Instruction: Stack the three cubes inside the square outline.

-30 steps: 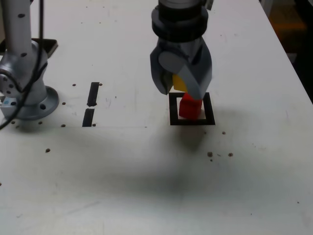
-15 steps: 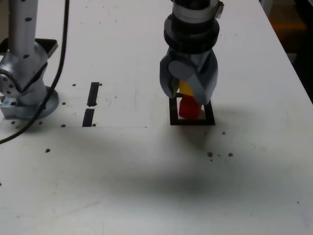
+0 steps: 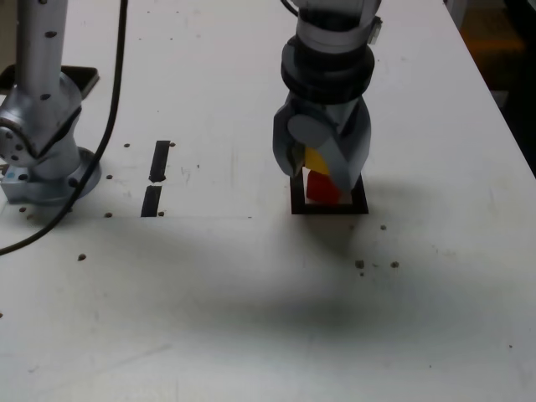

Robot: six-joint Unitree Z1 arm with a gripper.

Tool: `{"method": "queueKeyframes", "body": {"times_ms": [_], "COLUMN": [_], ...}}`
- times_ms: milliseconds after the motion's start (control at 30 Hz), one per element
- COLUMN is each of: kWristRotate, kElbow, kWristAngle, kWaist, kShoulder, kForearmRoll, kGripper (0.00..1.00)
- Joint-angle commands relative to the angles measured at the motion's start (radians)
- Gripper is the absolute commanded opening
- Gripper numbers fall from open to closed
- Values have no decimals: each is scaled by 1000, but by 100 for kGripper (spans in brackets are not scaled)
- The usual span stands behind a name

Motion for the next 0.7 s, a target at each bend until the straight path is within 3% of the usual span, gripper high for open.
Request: {"method": "queueKeyframes", "body": {"times_ms": [0, 267, 667], "kWristRotate": [1, 2, 15], "kElbow": [7, 33, 35], "kWristAngle": [0, -1, -1], "kWaist": [2, 12, 14], "kShoulder": [0, -2, -1], "kForearmRoll": [-4, -18, -43], "kGripper": [36, 51, 59]}}
